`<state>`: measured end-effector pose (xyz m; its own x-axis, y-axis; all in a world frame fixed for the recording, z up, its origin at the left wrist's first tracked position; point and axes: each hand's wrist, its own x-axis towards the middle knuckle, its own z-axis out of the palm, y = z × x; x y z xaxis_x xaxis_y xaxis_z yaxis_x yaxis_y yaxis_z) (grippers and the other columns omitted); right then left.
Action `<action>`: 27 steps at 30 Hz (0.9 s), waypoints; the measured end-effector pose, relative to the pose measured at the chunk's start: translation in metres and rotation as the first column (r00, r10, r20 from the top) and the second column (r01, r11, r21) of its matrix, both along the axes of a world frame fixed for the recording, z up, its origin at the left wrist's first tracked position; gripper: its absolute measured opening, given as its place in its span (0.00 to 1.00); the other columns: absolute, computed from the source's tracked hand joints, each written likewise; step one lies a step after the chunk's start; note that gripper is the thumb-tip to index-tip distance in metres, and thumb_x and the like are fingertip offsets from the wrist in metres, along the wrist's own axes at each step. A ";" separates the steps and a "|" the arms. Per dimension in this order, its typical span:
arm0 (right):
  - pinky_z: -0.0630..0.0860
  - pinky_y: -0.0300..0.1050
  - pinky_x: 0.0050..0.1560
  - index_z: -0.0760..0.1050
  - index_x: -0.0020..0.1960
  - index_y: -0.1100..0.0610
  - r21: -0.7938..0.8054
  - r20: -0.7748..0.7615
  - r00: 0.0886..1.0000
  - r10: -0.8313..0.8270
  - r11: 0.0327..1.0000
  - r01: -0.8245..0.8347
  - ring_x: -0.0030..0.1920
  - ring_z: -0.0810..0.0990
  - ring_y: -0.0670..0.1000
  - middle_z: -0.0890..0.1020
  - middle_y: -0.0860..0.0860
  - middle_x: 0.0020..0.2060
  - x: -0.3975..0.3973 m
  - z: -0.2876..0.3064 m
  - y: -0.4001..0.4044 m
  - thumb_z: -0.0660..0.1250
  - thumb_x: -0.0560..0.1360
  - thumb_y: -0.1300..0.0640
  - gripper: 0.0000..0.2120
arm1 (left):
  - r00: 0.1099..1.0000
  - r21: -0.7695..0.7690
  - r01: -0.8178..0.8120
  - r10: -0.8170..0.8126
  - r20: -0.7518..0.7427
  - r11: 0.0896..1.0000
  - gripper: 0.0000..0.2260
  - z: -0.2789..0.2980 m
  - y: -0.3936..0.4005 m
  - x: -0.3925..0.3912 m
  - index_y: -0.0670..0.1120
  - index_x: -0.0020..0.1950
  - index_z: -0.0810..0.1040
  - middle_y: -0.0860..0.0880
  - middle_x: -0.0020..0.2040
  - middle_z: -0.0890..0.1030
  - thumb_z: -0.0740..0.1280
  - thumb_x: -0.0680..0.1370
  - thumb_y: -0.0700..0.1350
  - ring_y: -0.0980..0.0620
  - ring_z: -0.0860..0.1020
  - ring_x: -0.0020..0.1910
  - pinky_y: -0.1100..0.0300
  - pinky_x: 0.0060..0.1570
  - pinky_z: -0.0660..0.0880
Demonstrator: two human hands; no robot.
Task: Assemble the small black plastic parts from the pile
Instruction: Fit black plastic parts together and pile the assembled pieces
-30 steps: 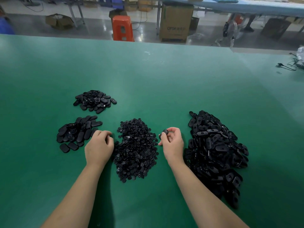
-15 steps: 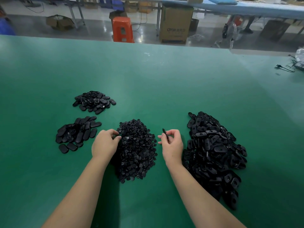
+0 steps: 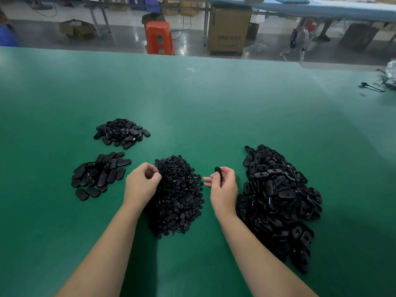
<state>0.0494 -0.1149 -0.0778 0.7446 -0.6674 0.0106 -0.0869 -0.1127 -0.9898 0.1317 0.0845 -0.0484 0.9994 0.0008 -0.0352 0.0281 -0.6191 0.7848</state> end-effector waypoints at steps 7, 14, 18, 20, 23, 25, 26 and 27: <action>0.80 0.34 0.48 0.68 0.59 0.45 0.042 0.021 1.000 0.008 0.999 -0.009 0.46 0.85 0.40 0.85 0.43 0.50 0.000 0.001 0.000 0.60 0.84 0.58 0.08 | 0.999 -0.274 -0.005 -0.006 -0.042 0.962 0.05 0.009 -0.029 -0.007 0.53 0.42 0.82 0.52 0.32 0.81 0.68 0.75 0.43 0.53 0.74 0.26 0.59 0.31 0.72; 0.82 0.47 0.51 0.70 0.51 0.48 0.065 0.030 0.999 -0.016 0.998 0.014 0.44 0.86 0.45 0.85 0.46 0.48 0.002 0.001 0.000 0.55 0.85 0.56 0.07 | 0.983 -0.478 0.108 -0.166 -0.080 0.872 0.06 0.013 -0.066 -0.020 0.46 0.51 0.81 0.52 0.31 0.80 0.70 0.78 0.36 0.51 0.72 0.22 0.62 0.25 0.71; 0.83 0.44 0.49 0.68 0.52 0.50 0.158 0.063 0.998 -0.023 0.987 0.012 0.44 0.87 0.49 0.86 0.51 0.50 0.003 0.001 0.000 0.53 0.86 0.58 0.08 | 0.964 -0.529 0.108 -0.218 -0.149 0.841 0.02 0.011 -0.081 -0.026 0.41 0.47 0.82 0.48 0.28 0.80 0.72 0.77 0.36 0.50 0.72 0.20 0.61 0.24 0.71; 0.83 0.43 0.49 0.68 0.52 0.50 0.155 0.062 0.998 -0.026 0.988 0.016 0.43 0.87 0.49 0.86 0.50 0.50 0.004 0.001 0.001 0.53 0.86 0.58 0.07 | 0.957 -0.546 0.114 -0.240 -0.165 0.830 0.02 0.011 -0.087 -0.029 0.41 0.46 0.82 0.49 0.28 0.80 0.72 0.77 0.35 0.51 0.72 0.20 0.62 0.24 0.71; 0.82 0.49 0.50 0.67 0.51 0.49 0.113 0.050 0.998 -0.027 0.993 0.021 0.43 0.87 0.49 0.85 0.47 0.48 0.004 -0.001 0.000 0.55 0.85 0.59 0.07 | 0.953 -0.538 0.107 -0.240 -0.184 0.836 0.03 0.010 -0.094 -0.030 0.43 0.46 0.83 0.50 0.28 0.78 0.72 0.77 0.36 0.52 0.72 0.22 0.61 0.26 0.72; 0.82 0.52 0.51 0.67 0.51 0.49 0.094 0.043 0.998 -0.035 0.995 0.030 0.44 0.87 0.50 0.85 0.46 0.47 0.004 -0.002 -0.001 0.56 0.85 0.60 0.08 | 0.952 -0.530 0.101 -0.236 -0.194 0.842 0.03 0.010 -0.098 -0.031 0.44 0.45 0.83 0.49 0.30 0.79 0.72 0.77 0.36 0.53 0.72 0.23 0.61 0.25 0.72; 0.82 0.52 0.51 0.68 0.50 0.48 0.082 0.039 0.998 -0.042 0.996 0.039 0.45 0.87 0.50 0.85 0.46 0.48 0.003 -0.002 -0.001 0.56 0.85 0.60 0.08 | 0.951 -0.532 0.100 -0.238 -0.197 0.841 0.04 0.010 -0.100 -0.032 0.44 0.45 0.83 0.48 0.31 0.79 0.71 0.77 0.36 0.53 0.72 0.23 0.61 0.25 0.72; 0.82 0.49 0.51 0.69 0.50 0.49 0.071 0.042 0.998 -0.050 0.996 0.047 0.46 0.87 0.49 0.85 0.47 0.48 0.003 -0.002 -0.001 0.58 0.84 0.60 0.08 | 0.950 -0.535 0.100 -0.241 -0.200 0.839 0.04 0.010 -0.101 -0.033 0.44 0.45 0.83 0.47 0.32 0.79 0.71 0.77 0.36 0.54 0.72 0.22 0.62 0.24 0.72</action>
<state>0.0525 -0.1162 -0.0802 0.7111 -0.7031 -0.0052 -0.0467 -0.0398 -0.9981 0.0988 -0.0169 -0.0385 0.9387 -0.2574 -0.2292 0.1976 -0.1429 0.9698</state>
